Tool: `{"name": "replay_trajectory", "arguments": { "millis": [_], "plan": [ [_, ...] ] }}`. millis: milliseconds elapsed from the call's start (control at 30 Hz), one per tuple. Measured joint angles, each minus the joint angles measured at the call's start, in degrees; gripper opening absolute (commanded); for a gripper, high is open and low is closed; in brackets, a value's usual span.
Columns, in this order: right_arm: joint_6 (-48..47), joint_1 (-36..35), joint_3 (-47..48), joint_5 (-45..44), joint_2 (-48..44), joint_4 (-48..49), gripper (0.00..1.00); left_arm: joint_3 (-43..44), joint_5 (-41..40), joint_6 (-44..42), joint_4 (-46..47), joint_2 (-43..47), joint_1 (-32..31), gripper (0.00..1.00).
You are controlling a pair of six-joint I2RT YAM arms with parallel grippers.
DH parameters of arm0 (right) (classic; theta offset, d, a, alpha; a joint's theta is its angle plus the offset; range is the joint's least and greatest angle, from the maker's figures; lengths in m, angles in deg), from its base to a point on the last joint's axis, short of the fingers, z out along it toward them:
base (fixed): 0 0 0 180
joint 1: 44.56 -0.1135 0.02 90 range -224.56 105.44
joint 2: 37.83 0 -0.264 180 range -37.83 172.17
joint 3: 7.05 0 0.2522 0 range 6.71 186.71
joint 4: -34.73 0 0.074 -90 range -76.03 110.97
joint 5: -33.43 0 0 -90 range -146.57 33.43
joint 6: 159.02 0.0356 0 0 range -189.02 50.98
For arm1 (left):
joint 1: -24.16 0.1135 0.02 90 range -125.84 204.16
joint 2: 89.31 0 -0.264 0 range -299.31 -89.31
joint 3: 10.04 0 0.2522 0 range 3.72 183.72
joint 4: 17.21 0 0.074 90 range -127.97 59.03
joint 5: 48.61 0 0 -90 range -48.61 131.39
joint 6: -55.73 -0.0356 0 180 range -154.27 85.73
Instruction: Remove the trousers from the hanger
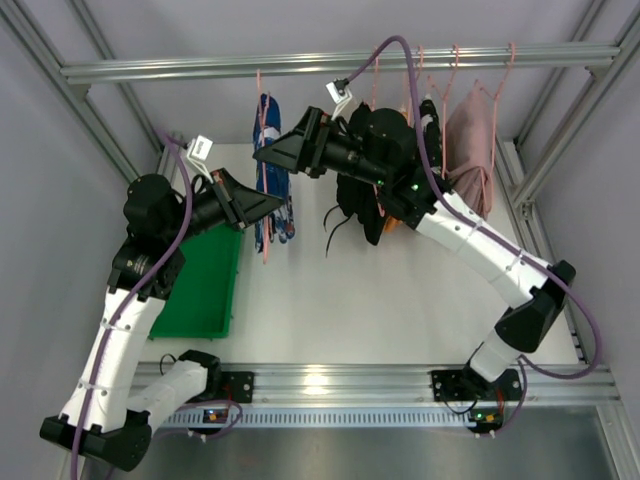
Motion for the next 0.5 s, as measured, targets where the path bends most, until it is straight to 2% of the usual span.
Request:
{"name": "replay_trajectory", "arguments": {
  "millis": [100, 200, 300, 500],
  "plan": [
    [1.97, -0.28, 0.94, 0.07, 1.99, 1.01, 0.72, 0.02, 0.02, -0.04, 0.04, 0.0, 0.0, 0.0],
    [3.91, -0.48, 2.01, 0.33, 3.98, 2.19, 0.59, 0.02, 0.04, -0.02, 0.02, -0.02, 0.0, 0.0],
    [5.86, -0.96, 2.8, 0.66, 5.64, 3.87, 0.51, 0.02, 0.07, 0.0, 0.07, -0.15, 0.0, 0.0],
    [8.79, -1.79, 4.17, 0.94, 7.85, 4.55, 0.24, 0.02, 0.07, -0.02, 0.09, -0.52, 0.0, 0.0]
  ]
}}
